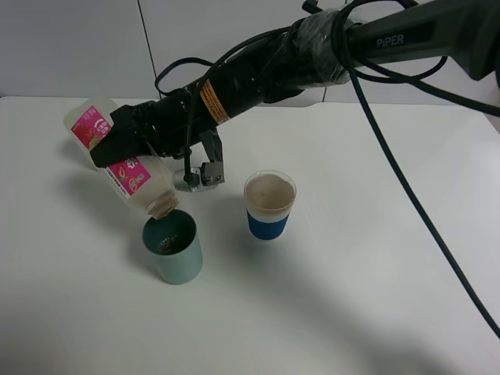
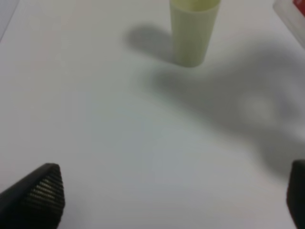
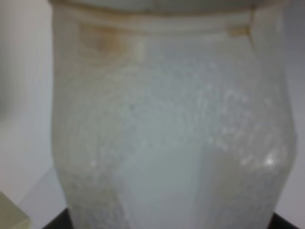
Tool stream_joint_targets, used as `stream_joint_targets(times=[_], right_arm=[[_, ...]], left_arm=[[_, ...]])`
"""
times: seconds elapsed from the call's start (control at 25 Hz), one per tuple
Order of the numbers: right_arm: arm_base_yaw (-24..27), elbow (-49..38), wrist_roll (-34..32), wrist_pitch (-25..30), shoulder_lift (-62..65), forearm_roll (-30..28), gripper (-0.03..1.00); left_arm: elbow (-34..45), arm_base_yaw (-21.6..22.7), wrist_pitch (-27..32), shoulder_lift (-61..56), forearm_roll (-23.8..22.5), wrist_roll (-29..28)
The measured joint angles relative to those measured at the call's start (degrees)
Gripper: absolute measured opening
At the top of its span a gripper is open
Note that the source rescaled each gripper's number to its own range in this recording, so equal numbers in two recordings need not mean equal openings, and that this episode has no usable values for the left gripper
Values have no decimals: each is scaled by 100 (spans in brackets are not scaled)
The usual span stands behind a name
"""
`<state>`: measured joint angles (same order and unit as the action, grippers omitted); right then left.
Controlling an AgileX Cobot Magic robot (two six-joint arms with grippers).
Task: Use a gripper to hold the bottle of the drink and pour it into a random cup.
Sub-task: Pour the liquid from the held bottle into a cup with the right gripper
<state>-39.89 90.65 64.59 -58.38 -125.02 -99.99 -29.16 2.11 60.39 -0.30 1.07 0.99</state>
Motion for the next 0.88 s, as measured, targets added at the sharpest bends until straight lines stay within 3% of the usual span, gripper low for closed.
stream_joint_targets(times=[0.88], right_arm=[[-67,0,875,-173,2,0,0]], left_arm=[[0,0,0,0,0,0]])
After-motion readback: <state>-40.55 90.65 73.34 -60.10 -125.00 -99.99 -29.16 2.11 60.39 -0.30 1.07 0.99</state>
